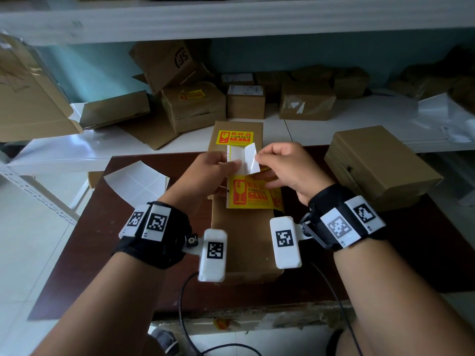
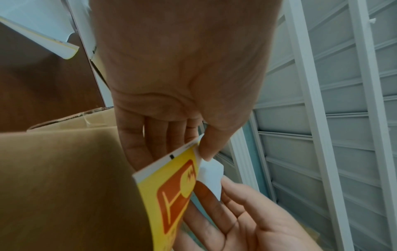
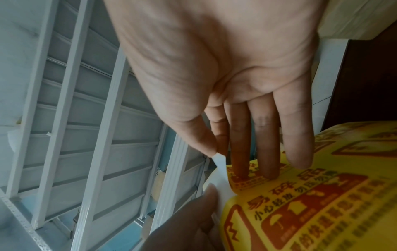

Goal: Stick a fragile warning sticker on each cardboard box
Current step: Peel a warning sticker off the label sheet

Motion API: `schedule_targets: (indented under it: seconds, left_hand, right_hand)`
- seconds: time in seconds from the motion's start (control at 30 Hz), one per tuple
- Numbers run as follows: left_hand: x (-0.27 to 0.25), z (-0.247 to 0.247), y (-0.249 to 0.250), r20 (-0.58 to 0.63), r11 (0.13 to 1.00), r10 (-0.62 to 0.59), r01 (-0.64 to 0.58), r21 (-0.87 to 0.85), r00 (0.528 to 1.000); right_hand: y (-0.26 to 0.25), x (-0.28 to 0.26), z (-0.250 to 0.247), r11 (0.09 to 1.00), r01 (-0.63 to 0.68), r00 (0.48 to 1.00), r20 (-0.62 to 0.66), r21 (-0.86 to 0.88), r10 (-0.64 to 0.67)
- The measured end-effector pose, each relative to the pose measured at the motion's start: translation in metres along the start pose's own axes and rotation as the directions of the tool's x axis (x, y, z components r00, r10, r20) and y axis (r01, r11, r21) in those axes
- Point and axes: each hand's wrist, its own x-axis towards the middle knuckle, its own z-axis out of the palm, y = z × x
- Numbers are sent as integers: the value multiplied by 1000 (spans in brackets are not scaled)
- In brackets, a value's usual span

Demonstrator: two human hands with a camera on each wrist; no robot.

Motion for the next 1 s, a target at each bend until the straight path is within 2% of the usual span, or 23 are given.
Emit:
schedule_targets:
  seconds: [0.43, 1.0]
  left_hand:
    - [3, -5, -2, 8, 999, -18, 18, -32, 1000]
    - [6, -5, -4, -22, 999, -52, 52, -3, 998]
  right_hand:
    - [0, -1, -3, 996, -52, 998, 26, 66, 50]
    - [5, 1, -13, 998, -56, 998, -8, 29, 56]
